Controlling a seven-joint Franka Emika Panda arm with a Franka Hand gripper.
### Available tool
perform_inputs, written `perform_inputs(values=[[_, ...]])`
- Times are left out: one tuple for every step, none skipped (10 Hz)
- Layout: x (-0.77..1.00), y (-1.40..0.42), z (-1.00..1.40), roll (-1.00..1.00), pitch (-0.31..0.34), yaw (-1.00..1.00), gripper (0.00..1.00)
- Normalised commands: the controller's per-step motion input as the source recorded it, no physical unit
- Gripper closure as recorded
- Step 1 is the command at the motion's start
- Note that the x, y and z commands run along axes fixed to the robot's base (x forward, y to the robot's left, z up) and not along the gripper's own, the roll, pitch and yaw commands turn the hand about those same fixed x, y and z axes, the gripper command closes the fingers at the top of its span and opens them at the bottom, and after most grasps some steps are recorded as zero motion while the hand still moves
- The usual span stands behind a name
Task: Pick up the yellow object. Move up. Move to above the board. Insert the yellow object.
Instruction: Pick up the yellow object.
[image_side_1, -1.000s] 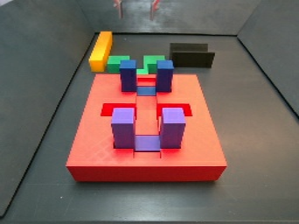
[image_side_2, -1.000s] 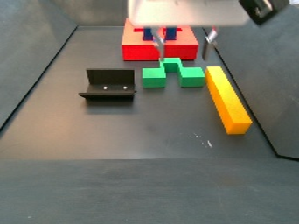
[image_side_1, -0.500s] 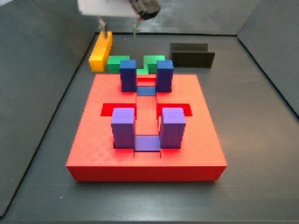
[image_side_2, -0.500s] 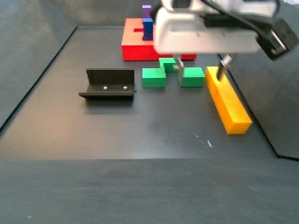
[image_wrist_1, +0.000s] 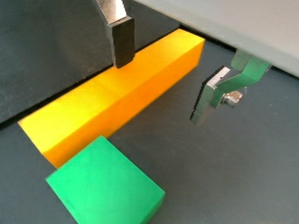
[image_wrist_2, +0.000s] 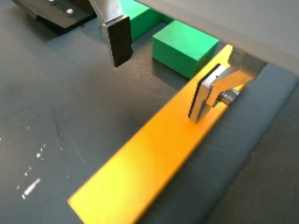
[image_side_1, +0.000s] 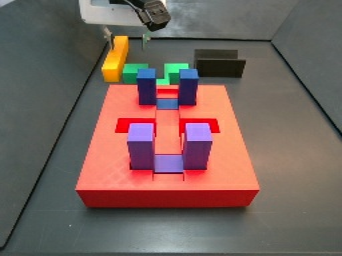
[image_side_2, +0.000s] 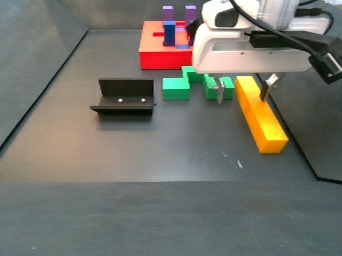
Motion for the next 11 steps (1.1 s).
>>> perform_inputs(values=[[-0.2, 0.03, -0.04, -0.04, -0.047, 0.0, 0.0], [-0.31, 0.02, -0.01, -0.02, -0.041, 0.0, 0.0], [-0.34, 0.0, -0.08, 0.0, -0.036, -0.01, 0.0], [-0.34, 0.0, -0.06, 0.0, -0.021, -0.02, 0.0], [-0.3, 0.0, -0.01, 0.0, -0.019, -0.01, 0.0], [-0.09, 0.0, -0.05, 0.0, -0.031, 0.0, 0.0], [0.0, 0.02, -0.18, 0.0, -0.007, 0.0, 0.0], [0.06, 0.07, -0.24, 0.02, 0.0, 0.02, 0.0], [0.1, 0.09, -0.3, 0.06, 0.0, 0.02, 0.0], [0.0, 0.11, -0.31, 0.1, 0.0, 0.03, 0.0], [0.0, 0.09, -0.25, 0.08, 0.0, 0.03, 0.0]])
